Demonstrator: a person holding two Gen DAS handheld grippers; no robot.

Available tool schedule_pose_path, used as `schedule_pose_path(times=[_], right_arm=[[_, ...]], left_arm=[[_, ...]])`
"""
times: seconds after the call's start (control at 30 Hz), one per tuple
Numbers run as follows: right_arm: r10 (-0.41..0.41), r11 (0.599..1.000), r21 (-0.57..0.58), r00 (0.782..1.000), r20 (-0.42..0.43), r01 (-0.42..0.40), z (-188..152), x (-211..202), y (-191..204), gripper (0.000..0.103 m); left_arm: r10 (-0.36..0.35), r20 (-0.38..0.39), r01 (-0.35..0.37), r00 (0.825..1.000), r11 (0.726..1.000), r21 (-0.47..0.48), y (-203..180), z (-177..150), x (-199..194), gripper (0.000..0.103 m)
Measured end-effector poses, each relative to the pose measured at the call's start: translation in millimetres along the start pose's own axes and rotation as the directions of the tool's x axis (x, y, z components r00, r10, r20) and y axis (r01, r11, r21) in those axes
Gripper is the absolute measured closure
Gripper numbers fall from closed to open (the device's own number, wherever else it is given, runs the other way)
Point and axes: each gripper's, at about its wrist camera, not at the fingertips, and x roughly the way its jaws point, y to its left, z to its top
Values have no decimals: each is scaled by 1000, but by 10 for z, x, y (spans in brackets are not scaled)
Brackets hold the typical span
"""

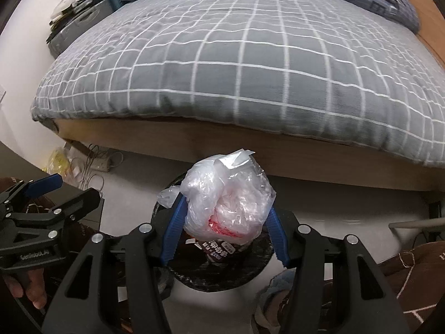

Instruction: Collect trash

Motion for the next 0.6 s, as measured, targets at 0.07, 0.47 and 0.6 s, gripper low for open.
schedule_pose_path(times=[0.07, 0.47, 0.6], right_arm=[[5, 1000, -10, 1000, -4, -5, 15, 31, 71, 50], [4, 999, -36, 1000, -22, -5, 48, 145, 230, 35], [-21, 999, -28, 1000, -7, 21, 47, 114, 172, 22]], left_arm=[[9, 1, -9, 1000, 1000, -3, 31, -6, -1, 6], [9, -4, -9, 1000, 1000, -25, 163, -4, 22, 6], [2, 3, -2, 1000, 1000, -28, 150, -8, 27, 6]])
